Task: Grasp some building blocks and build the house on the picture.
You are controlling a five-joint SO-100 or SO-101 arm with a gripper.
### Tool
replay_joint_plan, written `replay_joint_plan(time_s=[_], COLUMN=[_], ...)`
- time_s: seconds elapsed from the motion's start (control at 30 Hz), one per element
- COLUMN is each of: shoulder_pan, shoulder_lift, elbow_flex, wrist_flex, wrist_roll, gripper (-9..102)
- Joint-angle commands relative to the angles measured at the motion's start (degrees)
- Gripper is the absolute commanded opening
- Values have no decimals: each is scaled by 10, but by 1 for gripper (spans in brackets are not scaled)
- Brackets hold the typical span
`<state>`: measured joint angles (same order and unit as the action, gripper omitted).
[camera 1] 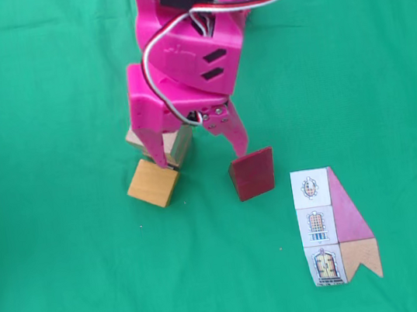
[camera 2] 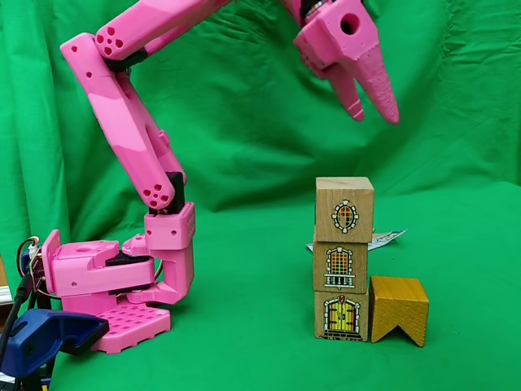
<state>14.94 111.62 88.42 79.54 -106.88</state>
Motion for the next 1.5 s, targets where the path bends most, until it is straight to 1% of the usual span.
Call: replay_joint_plan(time_s=[0.0,0.17,0.27,0.33,0.57,0.7,0.83,1.0,1.33,1.47], shoulder_pan=[-20,-56,-70,-73,-73,-74,-79,-118,-125,-125], shoulder_lift=[6,6,13,18,65,98,136,166,143,138], elbow_flex=[6,36,70,105,240,306,353,388,411,416], wrist_flex=[-7,-7,-24,-53,-205,-258,-265,-268,-287,-287], wrist_roll=[-33,-64,-76,-82,-91,-91,-91,-91,-92,-107], gripper=[38,38,38,38,38,38,38,38,38,38])
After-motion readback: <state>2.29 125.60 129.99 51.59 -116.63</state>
